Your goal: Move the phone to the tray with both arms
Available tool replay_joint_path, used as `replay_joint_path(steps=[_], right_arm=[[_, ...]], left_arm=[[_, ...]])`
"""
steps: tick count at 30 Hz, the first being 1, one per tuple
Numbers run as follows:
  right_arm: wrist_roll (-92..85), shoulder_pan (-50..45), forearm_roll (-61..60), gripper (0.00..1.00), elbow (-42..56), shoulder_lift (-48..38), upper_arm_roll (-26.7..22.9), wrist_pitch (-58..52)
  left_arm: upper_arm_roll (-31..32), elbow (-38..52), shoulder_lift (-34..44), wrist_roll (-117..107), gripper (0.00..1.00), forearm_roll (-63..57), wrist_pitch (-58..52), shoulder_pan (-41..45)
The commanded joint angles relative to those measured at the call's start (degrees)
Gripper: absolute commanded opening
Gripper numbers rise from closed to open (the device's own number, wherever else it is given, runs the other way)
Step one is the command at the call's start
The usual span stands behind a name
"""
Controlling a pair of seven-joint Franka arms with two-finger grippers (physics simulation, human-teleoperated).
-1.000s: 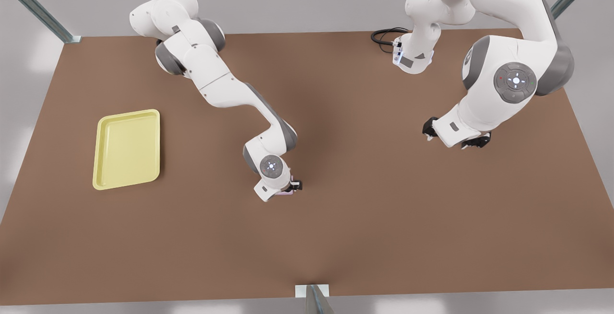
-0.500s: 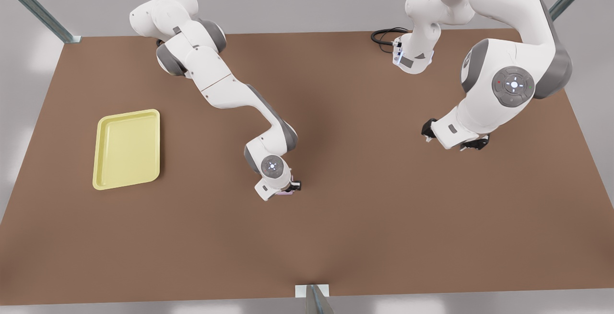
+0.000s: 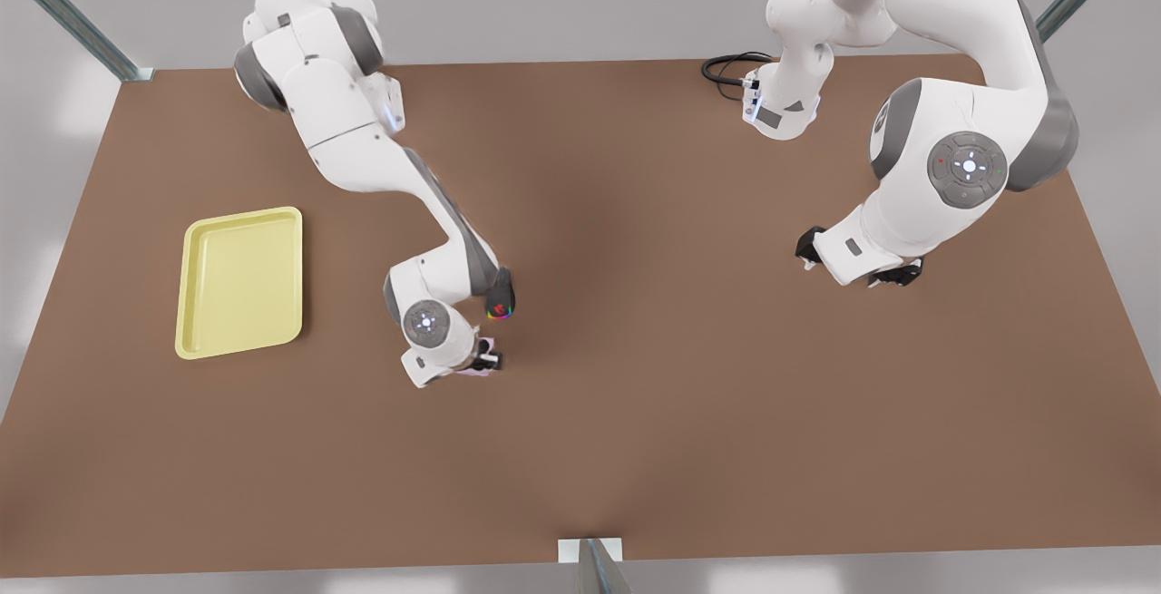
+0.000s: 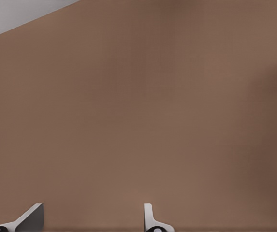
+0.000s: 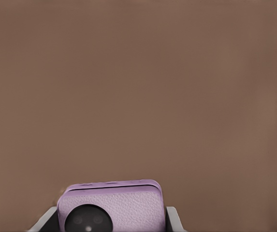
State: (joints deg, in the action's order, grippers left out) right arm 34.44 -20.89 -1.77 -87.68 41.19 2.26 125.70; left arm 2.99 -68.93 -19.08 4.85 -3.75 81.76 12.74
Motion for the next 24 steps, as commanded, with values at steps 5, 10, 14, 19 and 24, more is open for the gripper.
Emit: replay_joint_path(steps=[5, 10, 14, 19, 24], right_arm=[[-39.3, 17.1, 0.5, 0.76, -19.0, -14.1, -0.2, 0.4], [-61.2, 30.8, 1.1, 0.76, -33.1, -26.0, -2.3, -0.3], [-73.6, 36.4, 1.7, 0.76, -35.1, -24.6, -7.9, 0.3], [-74.3, 36.7, 1.6, 1.0, -36.0, -22.7, -8.3, 0.3], [-73.2, 35.0, 1.5, 1.0, -30.7, -25.0, -8.1, -5.2]], left_arm=[[0.1, 0.0, 0.1, 0.3, 1.0, 0.0, 0.0, 0.0], [0.0, 0.0, 0.0, 0.3, 1.0, 0.0, 0.0, 0.1], [0.1, 0.0, 0.0, 0.3, 1.0, 0.0, 0.0, 0.1], [0.8, 0.2, 0.2, 0.2, 1.0, -0.4, 0.8, 0.1], [0.3, 0.1, 0.3, 0.7, 1.0, -0.5, 1.8, 0.1]])
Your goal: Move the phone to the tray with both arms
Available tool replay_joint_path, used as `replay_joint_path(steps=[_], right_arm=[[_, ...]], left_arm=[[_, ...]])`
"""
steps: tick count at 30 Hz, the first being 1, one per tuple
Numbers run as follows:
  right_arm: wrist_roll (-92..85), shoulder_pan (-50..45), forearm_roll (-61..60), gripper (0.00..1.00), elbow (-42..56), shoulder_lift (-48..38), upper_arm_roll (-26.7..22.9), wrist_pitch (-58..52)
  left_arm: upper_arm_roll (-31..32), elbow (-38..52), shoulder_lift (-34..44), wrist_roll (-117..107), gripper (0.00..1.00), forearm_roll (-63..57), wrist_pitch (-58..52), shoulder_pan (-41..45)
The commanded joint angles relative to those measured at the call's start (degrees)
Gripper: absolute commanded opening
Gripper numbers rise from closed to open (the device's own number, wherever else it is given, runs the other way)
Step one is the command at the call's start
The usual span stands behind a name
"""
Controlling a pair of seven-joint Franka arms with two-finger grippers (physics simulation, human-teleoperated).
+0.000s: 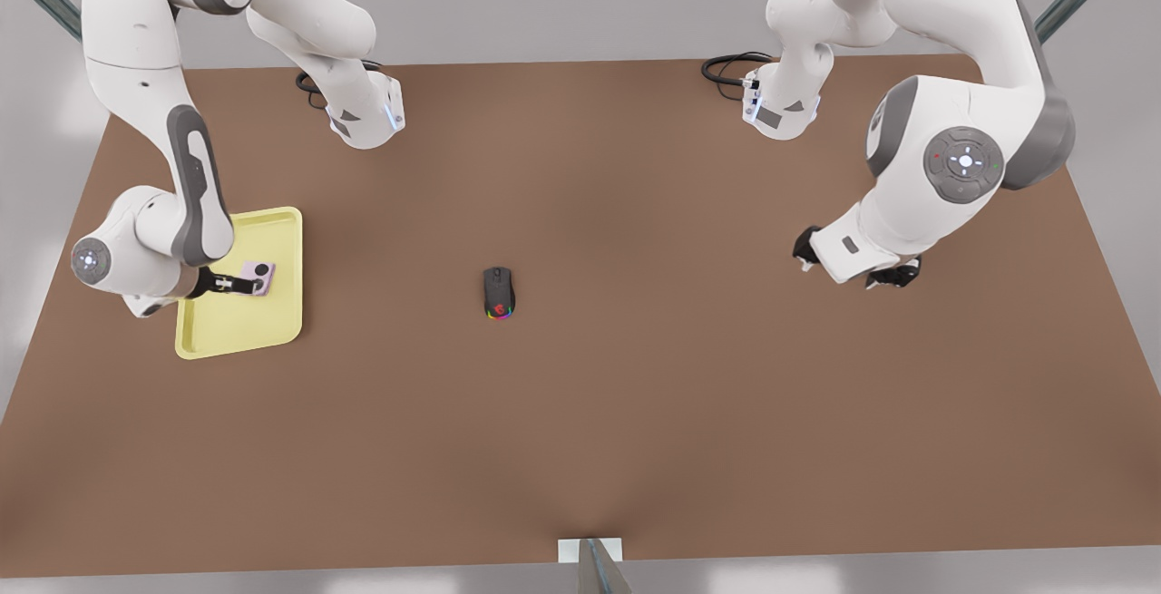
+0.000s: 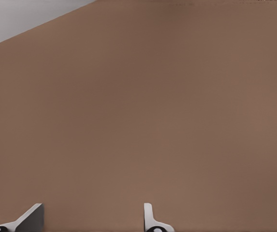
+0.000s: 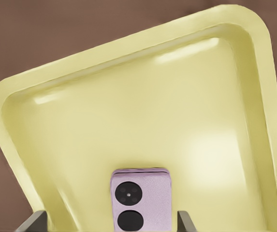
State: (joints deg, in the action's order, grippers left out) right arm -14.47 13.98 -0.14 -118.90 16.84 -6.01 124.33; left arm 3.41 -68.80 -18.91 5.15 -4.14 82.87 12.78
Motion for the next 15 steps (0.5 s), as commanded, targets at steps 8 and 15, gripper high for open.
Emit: replay_joint_path(steps=[8, 15], right_arm=[[5.4, -23.1, -0.6, 1.0, 37.6, -4.3, -2.8, -36.3], [9.5, -17.6, -1.2, 1.0, 35.8, -6.6, -1.3, -35.6]], left_arm=[[-1.6, 0.1, 0.2, 0.7, 1.0, -0.9, 0.8, -0.1], [-1.8, 0.1, -0.1, -5.3, 1.0, -2.1, 1.8, -0.2]])
